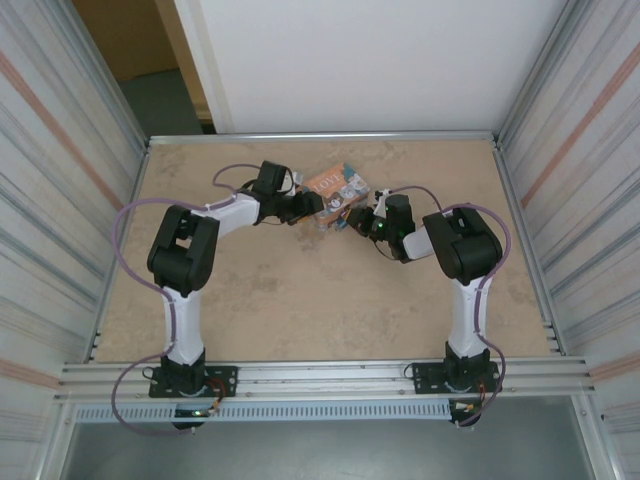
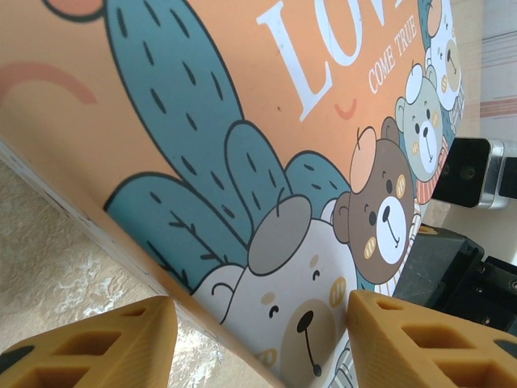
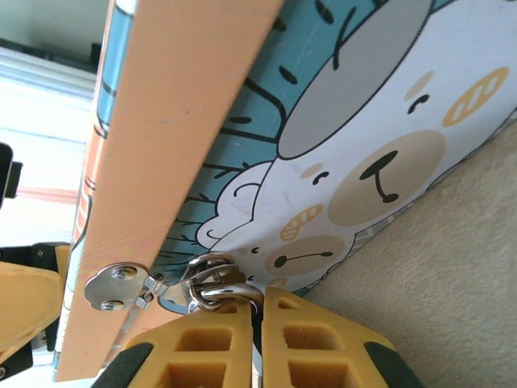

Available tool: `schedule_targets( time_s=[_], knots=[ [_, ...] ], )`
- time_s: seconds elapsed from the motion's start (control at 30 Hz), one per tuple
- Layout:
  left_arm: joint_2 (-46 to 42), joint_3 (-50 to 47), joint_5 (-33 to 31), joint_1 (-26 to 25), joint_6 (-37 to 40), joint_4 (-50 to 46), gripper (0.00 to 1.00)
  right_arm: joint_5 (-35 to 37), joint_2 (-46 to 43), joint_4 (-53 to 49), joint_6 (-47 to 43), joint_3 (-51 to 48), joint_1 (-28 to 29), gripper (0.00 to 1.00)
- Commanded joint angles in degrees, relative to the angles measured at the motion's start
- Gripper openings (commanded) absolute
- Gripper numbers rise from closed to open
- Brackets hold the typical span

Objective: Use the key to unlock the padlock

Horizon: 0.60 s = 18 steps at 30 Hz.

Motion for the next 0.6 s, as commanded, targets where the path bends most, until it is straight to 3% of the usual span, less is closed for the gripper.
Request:
schedule_targets(
  time_s=[0.0,0.13,0.57],
  knots=[
    [1.6,-2.3,-1.7,-0.7,0.9,-3.6,0.57,4.0,-0.1,1.0,1.2,-1.1,0.1,0.05],
    [1.2,-3.2,-1.8,-0.6,1.2,-3.7,0.57,5.2,-0.8,1.5,1.8,-1.7,0.0,0.0],
    [0.1,-6.1,-2.1,-0.5,0.8,-2.7,0.57,8.8,-0.8,5.9,9.8,-3.1,-0.4,0.0]
  ],
)
